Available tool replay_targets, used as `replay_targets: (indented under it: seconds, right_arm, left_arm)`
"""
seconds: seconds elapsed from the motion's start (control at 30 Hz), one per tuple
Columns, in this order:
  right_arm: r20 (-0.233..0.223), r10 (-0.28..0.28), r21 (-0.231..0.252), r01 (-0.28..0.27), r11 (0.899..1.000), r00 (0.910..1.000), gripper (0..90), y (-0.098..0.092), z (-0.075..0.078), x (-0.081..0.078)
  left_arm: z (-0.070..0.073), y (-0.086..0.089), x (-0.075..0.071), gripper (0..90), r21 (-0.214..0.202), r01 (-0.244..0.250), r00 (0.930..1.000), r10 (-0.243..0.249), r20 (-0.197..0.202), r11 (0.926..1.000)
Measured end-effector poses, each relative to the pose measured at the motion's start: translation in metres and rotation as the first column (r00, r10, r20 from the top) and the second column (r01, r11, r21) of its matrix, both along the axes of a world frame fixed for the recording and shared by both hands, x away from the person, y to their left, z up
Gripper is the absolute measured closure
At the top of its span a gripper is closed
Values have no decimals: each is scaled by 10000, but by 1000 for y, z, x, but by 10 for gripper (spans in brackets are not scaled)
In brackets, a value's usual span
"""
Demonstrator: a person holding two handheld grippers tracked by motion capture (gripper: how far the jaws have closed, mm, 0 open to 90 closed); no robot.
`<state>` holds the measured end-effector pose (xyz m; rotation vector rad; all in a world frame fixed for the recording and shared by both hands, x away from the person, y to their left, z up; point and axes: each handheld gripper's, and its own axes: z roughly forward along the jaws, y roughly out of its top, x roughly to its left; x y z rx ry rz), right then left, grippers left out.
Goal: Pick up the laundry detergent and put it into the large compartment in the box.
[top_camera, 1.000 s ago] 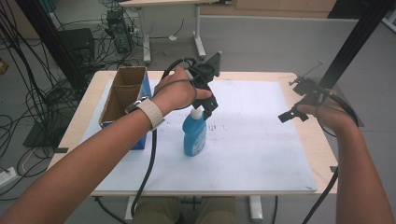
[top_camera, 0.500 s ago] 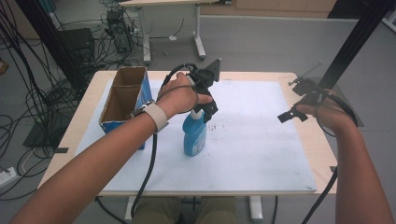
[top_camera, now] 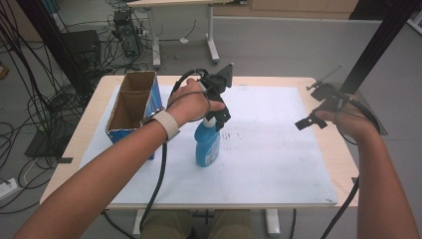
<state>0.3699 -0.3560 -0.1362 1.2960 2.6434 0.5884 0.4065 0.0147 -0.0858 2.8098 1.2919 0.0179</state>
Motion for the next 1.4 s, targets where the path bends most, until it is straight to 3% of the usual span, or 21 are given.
replay_targets:
  seconds: [0.93,1.4]
  right_arm:
    - [38,-57,19,57,10000,10000,94,0,3,-3]
    - [32,-22,19,22,10000,10000,94,1,2,-2]
  left_arm:
    - [2,5,0,73,-179,-257,9996,255,-70,9995]
    - [2,5,1,73,-216,-162,9998,159,-125,9996]
